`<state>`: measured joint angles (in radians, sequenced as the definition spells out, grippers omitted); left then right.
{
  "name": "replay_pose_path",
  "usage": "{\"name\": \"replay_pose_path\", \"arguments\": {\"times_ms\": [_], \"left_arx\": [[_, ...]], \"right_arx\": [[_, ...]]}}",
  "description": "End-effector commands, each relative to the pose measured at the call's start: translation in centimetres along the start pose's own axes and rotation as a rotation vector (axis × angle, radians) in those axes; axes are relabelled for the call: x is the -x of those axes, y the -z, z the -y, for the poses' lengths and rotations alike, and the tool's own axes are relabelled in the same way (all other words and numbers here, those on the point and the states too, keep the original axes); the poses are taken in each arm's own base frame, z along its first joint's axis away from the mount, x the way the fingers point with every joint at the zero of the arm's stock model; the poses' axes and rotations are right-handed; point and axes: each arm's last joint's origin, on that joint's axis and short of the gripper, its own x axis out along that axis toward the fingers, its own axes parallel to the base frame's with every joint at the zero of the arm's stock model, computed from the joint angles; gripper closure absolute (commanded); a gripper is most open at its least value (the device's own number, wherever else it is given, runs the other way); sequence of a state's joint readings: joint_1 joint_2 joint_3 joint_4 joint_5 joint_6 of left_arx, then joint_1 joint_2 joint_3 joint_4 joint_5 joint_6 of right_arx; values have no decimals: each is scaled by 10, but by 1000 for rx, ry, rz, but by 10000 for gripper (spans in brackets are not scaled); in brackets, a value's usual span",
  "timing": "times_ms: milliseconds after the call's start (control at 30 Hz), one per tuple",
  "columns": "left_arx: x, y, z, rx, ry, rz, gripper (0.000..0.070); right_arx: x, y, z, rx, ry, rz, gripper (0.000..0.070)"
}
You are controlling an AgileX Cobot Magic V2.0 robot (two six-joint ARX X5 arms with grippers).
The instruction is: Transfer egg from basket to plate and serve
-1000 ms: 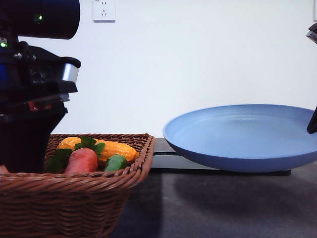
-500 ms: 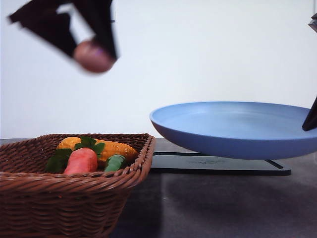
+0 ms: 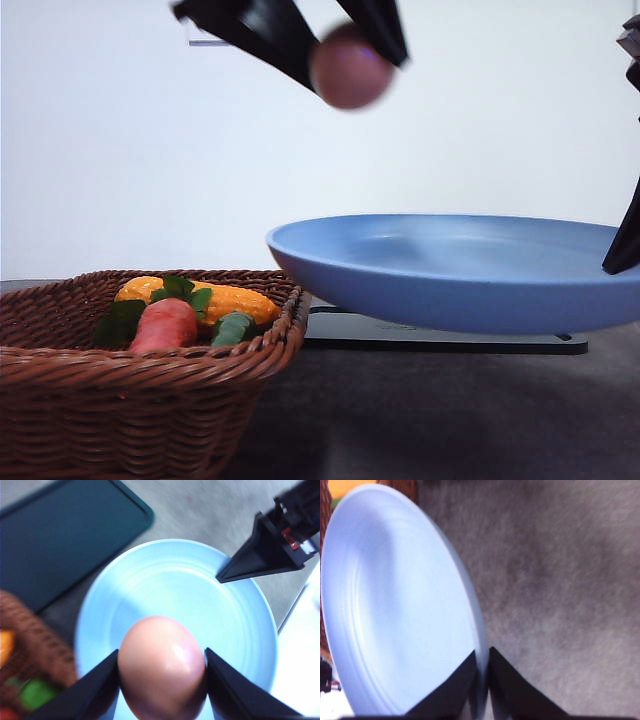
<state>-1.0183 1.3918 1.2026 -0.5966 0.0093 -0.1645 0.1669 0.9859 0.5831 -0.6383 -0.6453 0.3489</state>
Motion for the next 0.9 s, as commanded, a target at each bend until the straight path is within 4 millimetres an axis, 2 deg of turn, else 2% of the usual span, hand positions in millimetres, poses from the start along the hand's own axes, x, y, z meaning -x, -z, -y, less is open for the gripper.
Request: {"name": "replay_pose_path", "arguments": {"times_ms": [0, 300, 533, 600, 733, 867], "left_arx": [[-13, -3, 7, -37, 13, -10, 582], [-65, 11, 13, -55, 8, -150, 582], [-77, 16, 16, -59, 8, -184, 575], [-77, 16, 16, -59, 8, -183, 528], [-77, 16, 16, -59, 7, -184, 377], [-77, 16, 16, -56, 8, -183, 351]], "right_arx": [[0, -3, -4, 5, -16, 3, 700], [0, -2, -5, 6, -17, -9, 700], [0, -1, -4, 5, -15, -16, 700], [0, -1, -4, 7, -15, -17, 700], [0, 0, -4, 4, -19, -23, 700], [0, 0, -5, 3, -32, -28, 700]]}}
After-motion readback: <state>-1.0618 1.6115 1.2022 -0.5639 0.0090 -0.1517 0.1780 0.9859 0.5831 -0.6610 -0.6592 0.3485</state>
